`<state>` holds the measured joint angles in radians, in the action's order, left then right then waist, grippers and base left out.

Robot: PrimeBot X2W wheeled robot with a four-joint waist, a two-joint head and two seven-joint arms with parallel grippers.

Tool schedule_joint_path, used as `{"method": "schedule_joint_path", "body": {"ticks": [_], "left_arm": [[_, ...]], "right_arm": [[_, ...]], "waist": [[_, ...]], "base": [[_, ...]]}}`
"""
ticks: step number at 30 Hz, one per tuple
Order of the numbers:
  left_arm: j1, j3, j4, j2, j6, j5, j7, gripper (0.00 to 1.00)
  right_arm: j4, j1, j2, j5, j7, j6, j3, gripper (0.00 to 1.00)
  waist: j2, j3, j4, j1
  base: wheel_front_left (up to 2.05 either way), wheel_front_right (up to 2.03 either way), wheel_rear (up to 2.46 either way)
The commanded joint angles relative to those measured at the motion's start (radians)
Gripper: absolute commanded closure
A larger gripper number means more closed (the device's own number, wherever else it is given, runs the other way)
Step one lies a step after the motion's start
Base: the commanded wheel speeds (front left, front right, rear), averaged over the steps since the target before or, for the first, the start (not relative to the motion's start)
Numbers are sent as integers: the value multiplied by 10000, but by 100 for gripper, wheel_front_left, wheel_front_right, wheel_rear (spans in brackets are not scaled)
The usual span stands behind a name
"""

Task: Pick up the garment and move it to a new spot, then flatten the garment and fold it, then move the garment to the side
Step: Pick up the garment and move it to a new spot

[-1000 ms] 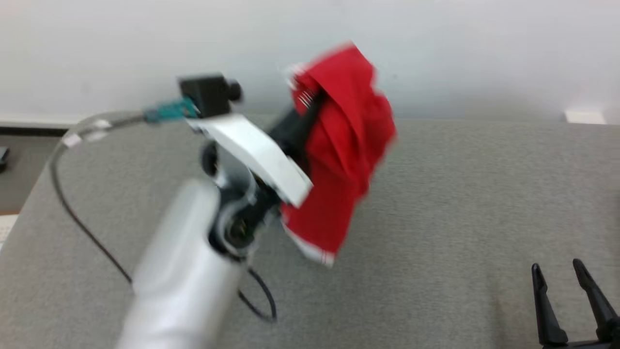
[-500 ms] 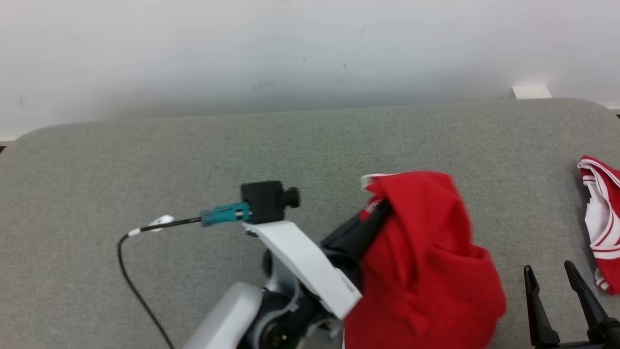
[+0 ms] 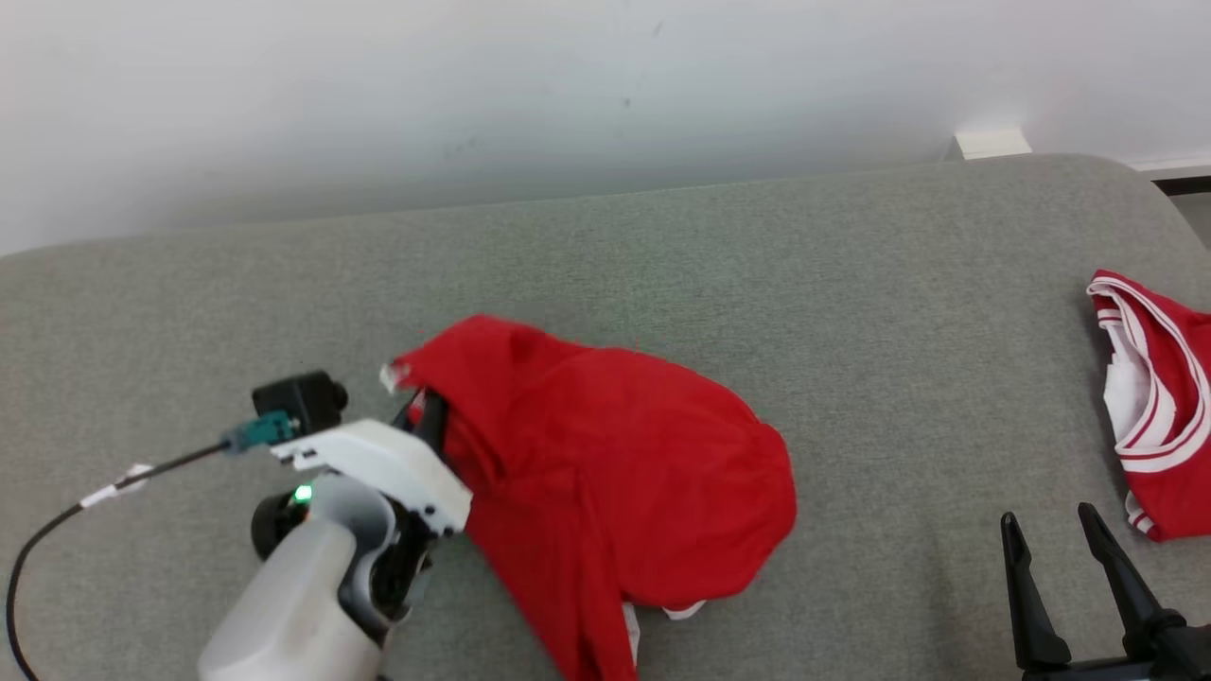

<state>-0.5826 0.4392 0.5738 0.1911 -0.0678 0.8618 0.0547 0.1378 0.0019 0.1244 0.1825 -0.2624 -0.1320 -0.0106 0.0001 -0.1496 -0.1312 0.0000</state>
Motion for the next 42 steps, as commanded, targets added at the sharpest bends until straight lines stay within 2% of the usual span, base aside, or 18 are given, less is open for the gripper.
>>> {"method": "schedule_joint_path", "body": {"ticks": [1,6,9,13,16,19,23,30,36,42], "left_arm": [[-177,185,869,81,140,-325,269,0],[-543,573,2540,13,406,-985,1314,0],[-645,674,2811,10,502,-1220,1675,0],[-469,651,2677,167,422,-1773,2064,0],[-48,282,1586,452,123,-2512,2100,0],[1033,-200,49,600,-234,-3409,2092,0],[2750,-963,-1981,389,-470,-4262,2092,0],[5248,-1812,-3925,-299,-87,-5573,2093,0],[6429,-2412,-4050,-863,416,-6273,2094,0],[6840,-2896,-4105,-1194,867,-6620,2094,0]], "right_arm": [[103,-106,10,56,-29,27,-15,0],[169,-73,59,70,-29,27,80,0],[141,-21,104,22,-29,27,157,0],[-9,50,170,-45,-29,27,337,0],[-136,210,225,-121,-29,27,468,0],[-275,335,268,-150,-29,27,600,0],[-336,638,271,-183,-29,27,748,0],[-378,924,124,-448,-29,27,873,0],[-163,1157,-121,-507,-29,27,833,0],[125,1320,-283,-517,-29,27,595,0]], "waist": [[-1,28,-66,0],[-1,139,-92,0],[-1,221,-52,0],[-1,476,19,0],[-1,709,137,0],[-1,961,263,0],[-1,1332,424,0],[-1,1559,663,0],[-1,1766,790,0],[-1,1841,841,0]], "base": [[0,0,0],[0,0,0],[0,0,0],[0,0,0],[0,0,0],[0,0,0],[0,0,0],[0,0,0],[0,0,0],[0,0,0]]}}
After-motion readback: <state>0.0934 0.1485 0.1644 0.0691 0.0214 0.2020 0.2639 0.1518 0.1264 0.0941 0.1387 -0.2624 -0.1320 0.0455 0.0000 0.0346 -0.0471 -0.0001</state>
